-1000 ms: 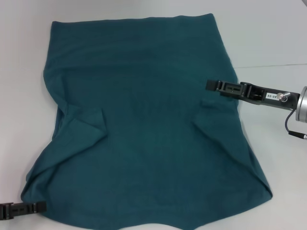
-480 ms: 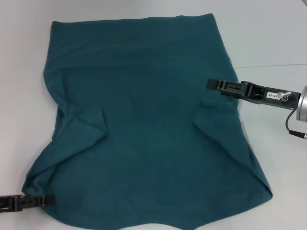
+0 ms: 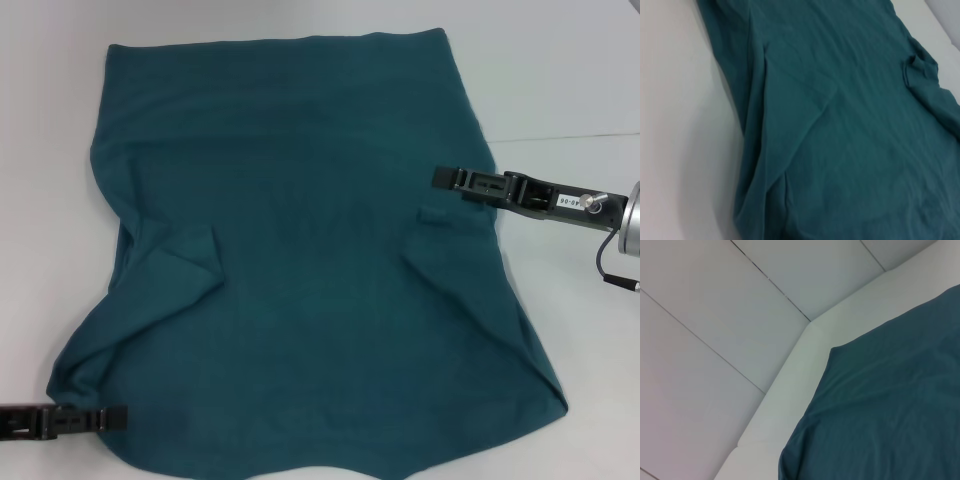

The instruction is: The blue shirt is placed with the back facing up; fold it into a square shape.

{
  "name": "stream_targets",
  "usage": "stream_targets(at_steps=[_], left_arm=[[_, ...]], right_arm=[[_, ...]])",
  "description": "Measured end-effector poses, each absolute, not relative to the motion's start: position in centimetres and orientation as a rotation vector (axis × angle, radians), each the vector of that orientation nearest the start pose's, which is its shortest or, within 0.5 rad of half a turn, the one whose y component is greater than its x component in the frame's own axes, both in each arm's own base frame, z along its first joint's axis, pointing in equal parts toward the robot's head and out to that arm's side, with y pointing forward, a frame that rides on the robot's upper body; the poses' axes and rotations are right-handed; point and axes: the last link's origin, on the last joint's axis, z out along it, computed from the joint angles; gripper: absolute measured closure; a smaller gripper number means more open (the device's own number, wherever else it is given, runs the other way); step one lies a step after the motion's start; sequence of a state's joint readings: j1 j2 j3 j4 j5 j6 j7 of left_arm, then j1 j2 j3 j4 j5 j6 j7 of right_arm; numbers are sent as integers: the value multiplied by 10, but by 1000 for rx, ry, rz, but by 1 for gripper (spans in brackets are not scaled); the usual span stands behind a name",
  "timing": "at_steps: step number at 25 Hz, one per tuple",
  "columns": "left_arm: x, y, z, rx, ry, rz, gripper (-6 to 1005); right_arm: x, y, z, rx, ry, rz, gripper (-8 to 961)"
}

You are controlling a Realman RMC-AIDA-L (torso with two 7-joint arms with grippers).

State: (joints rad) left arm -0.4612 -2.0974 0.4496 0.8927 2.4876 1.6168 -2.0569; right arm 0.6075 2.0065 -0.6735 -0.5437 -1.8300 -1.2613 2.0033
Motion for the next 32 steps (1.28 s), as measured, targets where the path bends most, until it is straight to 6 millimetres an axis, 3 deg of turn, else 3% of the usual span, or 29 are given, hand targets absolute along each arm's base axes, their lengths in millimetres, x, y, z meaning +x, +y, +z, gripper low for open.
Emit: stream_targets(at_steps=[14,32], left_arm=[[-349,293,46,-2267,-1623,-224,95],[-345,309,46,-2251,-1574,-216,105]], right_arm=[[270,390,30,-2173,1461,925,19],[269,391,30,-2173,1460,927,19]])
